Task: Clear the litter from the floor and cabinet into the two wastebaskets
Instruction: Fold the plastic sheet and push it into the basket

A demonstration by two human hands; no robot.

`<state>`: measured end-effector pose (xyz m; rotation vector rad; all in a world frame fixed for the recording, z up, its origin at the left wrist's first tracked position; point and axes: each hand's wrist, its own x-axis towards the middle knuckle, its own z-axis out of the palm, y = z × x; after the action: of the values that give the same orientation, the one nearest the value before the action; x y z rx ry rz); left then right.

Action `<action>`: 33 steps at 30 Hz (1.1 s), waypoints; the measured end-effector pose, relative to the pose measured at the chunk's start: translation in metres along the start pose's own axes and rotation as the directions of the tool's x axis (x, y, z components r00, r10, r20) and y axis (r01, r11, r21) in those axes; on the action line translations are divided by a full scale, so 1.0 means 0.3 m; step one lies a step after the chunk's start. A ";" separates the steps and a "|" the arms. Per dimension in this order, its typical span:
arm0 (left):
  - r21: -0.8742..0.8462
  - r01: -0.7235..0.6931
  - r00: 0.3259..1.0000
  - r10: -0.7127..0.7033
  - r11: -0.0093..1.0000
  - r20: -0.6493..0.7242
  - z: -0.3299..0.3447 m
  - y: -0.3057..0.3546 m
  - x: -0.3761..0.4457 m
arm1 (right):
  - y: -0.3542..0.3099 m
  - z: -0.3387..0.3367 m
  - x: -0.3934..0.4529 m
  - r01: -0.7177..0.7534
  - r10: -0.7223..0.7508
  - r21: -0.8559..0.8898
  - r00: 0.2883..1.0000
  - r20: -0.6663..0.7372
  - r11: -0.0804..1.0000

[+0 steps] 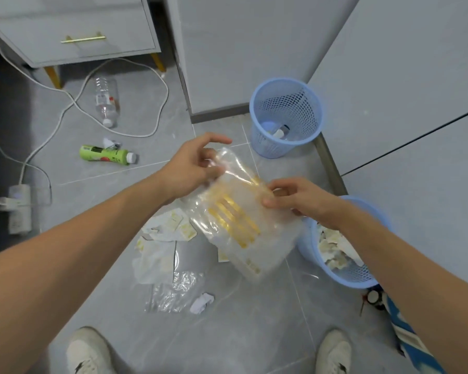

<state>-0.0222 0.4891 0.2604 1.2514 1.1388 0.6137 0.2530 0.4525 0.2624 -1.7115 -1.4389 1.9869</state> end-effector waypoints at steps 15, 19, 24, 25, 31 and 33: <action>-0.137 0.315 0.948 -0.319 0.939 -0.011 0.106 -0.001 -0.233 | -0.020 0.096 -0.168 0.091 0.016 0.437 0.972 -0.235 0.895; -0.161 0.224 0.971 -0.234 0.961 -0.049 0.120 0.053 -0.241 | -0.026 0.073 -0.197 0.078 -0.007 0.349 0.980 -0.198 0.934; -0.306 0.197 0.976 -0.215 0.932 -0.024 0.135 0.072 -0.232 | -0.001 0.065 -0.211 0.105 -0.002 0.577 0.984 -0.176 0.810; -0.358 0.204 0.974 -0.227 0.911 -0.024 0.146 0.081 -0.230 | 0.003 0.066 -0.211 0.110 -0.005 0.623 0.986 -0.167 0.775; -0.452 0.279 0.955 -0.295 0.847 0.035 0.168 0.087 -0.209 | 0.038 0.031 -0.250 0.089 -0.058 0.710 0.996 -0.068 0.699; -0.401 0.325 0.945 -0.311 0.857 0.102 0.187 0.085 -0.195 | 0.067 0.011 -0.264 0.106 -0.072 0.646 0.994 -0.079 0.756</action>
<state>0.0124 0.4217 0.2988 0.6869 1.0878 0.5430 0.2860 0.3887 0.3016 -1.3252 -0.6474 2.0297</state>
